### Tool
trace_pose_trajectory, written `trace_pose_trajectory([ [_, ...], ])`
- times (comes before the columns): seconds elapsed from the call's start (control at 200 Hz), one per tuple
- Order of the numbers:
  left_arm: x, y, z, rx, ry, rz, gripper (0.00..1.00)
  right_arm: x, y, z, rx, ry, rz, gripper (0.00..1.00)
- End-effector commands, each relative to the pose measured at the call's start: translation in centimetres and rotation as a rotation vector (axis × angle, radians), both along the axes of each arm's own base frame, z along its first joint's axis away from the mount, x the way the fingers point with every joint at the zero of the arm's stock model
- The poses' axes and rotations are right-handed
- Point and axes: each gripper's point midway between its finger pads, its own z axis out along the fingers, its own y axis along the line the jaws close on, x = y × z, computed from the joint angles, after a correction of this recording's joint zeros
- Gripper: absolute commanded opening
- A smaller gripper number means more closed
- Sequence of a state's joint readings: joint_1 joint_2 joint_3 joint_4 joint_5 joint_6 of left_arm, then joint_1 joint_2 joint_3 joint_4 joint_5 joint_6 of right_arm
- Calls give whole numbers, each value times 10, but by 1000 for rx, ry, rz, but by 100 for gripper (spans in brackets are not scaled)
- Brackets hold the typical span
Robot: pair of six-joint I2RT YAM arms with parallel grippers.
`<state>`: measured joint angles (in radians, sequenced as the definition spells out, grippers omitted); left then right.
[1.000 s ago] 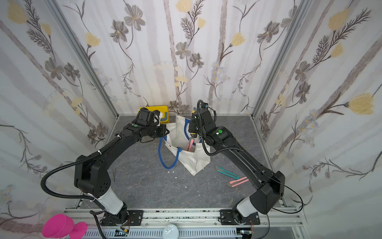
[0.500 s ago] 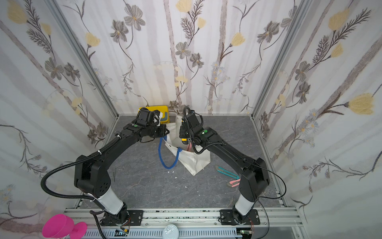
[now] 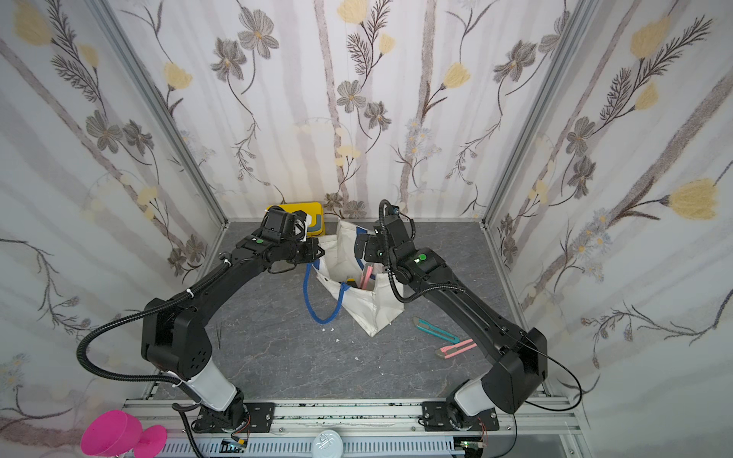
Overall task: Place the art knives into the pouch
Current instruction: Place the utility knife in the pouch, then adjust the utility knife at the center of the board.
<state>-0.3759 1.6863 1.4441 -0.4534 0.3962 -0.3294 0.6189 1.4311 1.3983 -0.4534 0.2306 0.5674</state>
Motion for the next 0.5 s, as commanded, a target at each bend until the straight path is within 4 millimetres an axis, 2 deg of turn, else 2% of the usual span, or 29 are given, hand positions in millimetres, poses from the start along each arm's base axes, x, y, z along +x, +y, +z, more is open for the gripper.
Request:
trace_pose_trajectory([
  [0.0, 3, 2, 3, 1, -16, 13, 6, -4, -33, 5, -7, -31, -89, 100],
  [0.035, 3, 2, 2, 3, -13, 13, 10, -7, -43, 6, -7, -32, -107, 100],
  [0.12, 3, 1, 1, -1, -8, 9, 10, -14, -69, 3, -22, -25, -161, 100],
  [0.205, 2, 1, 1, -1, -7, 8, 9, -21, -91, -11, -50, 12, -206, 99],
  [0.26, 3, 1, 1, 2, -10, 10, 7, -25, -104, -25, -65, 50, -233, 99],
  [0.355, 3, 2, 2, 3, -13, 10, 2, -36, -122, -60, -69, 152, -258, 99],
  [0.495, 2, 1, 3, 0, -14, 9, 1, -56, -147, -108, -73, 294, -294, 99],
])
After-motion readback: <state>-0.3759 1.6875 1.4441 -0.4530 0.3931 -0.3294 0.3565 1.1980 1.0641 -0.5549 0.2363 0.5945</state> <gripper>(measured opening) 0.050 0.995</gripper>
